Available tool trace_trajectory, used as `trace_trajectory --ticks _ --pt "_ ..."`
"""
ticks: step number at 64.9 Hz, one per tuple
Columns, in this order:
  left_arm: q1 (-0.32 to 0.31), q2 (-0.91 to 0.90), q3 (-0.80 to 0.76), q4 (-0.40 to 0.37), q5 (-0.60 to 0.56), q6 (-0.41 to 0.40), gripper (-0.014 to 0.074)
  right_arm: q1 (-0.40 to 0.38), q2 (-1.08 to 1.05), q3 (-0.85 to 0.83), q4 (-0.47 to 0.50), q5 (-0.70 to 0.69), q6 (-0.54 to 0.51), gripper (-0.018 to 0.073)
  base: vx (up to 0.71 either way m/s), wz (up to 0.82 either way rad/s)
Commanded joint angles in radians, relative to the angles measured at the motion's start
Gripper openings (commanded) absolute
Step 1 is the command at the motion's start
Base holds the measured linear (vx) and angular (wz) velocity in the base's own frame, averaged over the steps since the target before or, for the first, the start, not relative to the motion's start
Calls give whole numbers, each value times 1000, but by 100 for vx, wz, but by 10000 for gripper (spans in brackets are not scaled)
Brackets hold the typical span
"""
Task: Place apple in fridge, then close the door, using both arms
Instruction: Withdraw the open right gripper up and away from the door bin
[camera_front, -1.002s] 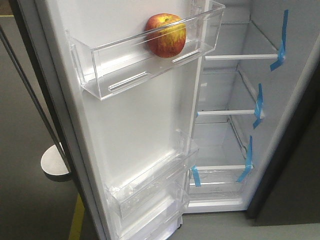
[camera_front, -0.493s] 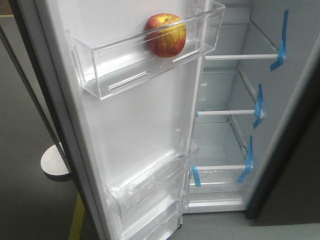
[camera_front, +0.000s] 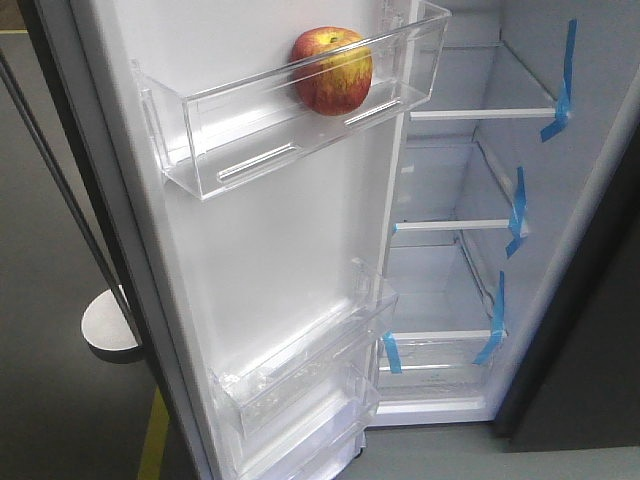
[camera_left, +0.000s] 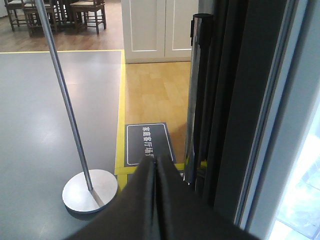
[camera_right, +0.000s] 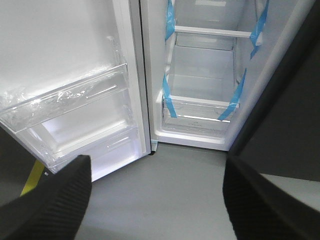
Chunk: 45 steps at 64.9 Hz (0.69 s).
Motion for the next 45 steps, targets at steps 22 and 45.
trace_trajectory --ticks 22,45 --pt "-3 -14 20 -4 -71 -9 -6 -7 6 -21 -3 -52 -2 520 0 0" --pt "-3 1 -63 -56 -406 -56 -6 -7 6 -21 -2 -52 -2 520 0 0"
